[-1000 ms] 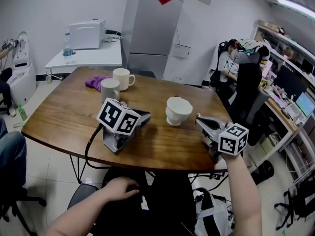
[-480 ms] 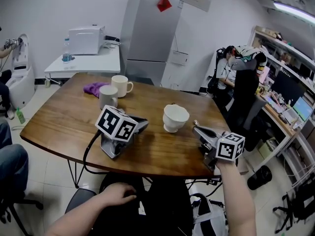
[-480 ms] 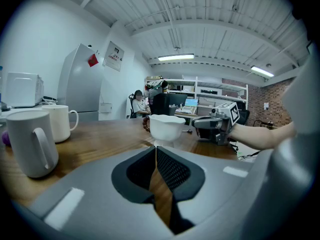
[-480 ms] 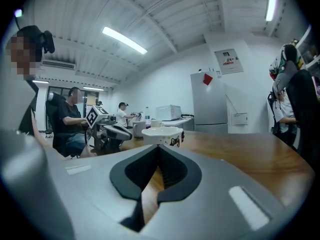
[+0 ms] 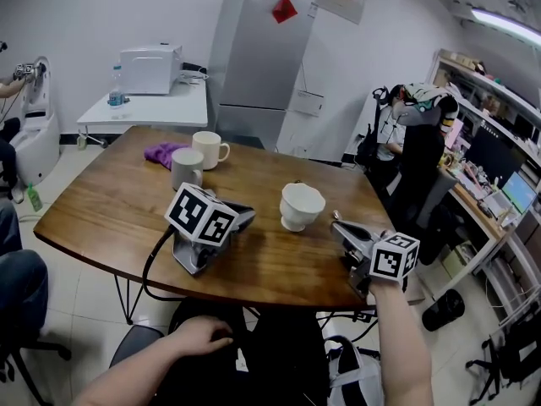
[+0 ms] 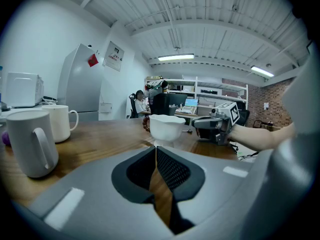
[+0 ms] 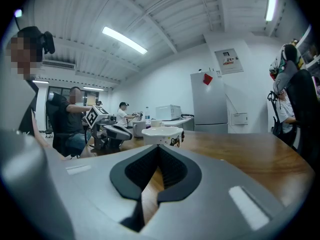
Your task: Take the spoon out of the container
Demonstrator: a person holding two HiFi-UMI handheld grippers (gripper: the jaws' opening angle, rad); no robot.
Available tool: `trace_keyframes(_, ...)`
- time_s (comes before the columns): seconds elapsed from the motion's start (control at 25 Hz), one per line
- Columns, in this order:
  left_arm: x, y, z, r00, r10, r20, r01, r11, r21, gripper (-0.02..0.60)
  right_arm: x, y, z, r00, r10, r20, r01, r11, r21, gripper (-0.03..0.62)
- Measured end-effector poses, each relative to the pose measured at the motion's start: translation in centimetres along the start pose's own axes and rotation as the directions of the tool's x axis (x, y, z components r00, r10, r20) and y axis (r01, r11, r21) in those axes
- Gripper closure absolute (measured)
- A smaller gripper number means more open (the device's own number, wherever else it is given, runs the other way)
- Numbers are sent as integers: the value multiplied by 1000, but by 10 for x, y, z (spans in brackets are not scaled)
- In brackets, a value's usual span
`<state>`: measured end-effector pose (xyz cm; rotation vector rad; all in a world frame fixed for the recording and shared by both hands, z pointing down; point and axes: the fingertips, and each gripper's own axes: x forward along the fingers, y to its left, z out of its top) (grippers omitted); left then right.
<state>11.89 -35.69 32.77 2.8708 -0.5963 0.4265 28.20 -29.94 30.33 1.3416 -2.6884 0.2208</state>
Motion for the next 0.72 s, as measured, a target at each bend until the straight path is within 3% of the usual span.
trace_keyframes(0.72, 0, -1, 0, 1000, 0, 1, 0, 1000, 0, 569, -1, 1, 0, 1000, 2, -2, -2, 1000, 0, 592)
